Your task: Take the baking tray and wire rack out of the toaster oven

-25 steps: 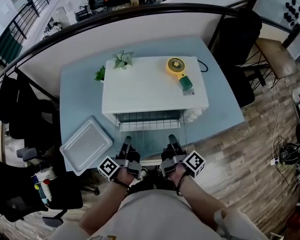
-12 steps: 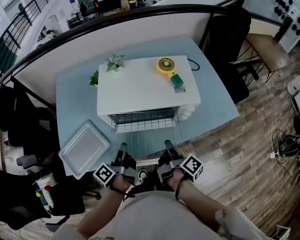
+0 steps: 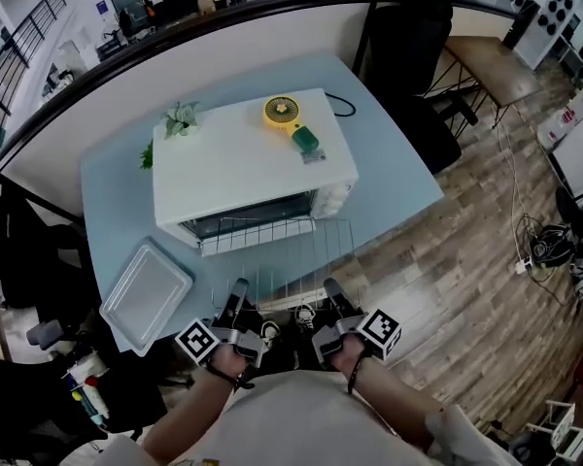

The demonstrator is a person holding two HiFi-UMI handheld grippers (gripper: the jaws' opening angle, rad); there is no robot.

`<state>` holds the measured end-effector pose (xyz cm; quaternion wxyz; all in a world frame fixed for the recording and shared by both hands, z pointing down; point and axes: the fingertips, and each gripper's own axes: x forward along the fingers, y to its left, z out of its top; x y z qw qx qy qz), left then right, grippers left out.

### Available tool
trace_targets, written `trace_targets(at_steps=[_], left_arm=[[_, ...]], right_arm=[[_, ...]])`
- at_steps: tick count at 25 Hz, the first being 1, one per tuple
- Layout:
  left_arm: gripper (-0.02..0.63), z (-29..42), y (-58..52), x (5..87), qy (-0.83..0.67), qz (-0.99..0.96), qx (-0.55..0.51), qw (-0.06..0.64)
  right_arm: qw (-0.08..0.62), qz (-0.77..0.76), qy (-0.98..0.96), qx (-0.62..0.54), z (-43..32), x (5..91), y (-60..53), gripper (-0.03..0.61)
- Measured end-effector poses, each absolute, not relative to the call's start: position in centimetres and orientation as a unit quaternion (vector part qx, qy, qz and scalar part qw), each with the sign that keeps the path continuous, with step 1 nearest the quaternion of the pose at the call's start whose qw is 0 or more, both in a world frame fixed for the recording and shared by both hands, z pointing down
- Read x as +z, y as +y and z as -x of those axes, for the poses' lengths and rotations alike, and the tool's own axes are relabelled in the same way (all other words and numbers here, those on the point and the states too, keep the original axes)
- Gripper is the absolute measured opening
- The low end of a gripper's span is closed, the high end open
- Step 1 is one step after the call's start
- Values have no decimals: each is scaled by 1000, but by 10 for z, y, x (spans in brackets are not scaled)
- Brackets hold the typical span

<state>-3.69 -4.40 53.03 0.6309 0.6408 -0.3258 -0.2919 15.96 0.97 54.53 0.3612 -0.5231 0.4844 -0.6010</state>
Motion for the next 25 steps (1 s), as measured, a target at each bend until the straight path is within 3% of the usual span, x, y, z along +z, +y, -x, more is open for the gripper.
trace_targets(at_steps=[20, 25], left_arm=[[19, -178, 10, 535, -116, -713, -96, 685], [23, -206, 21, 553, -118, -726, -43, 676]], right_arm=[[460, 674, 345, -463, -353, 537, 118, 6], [432, 705, 332, -454, -389, 546, 120, 6]])
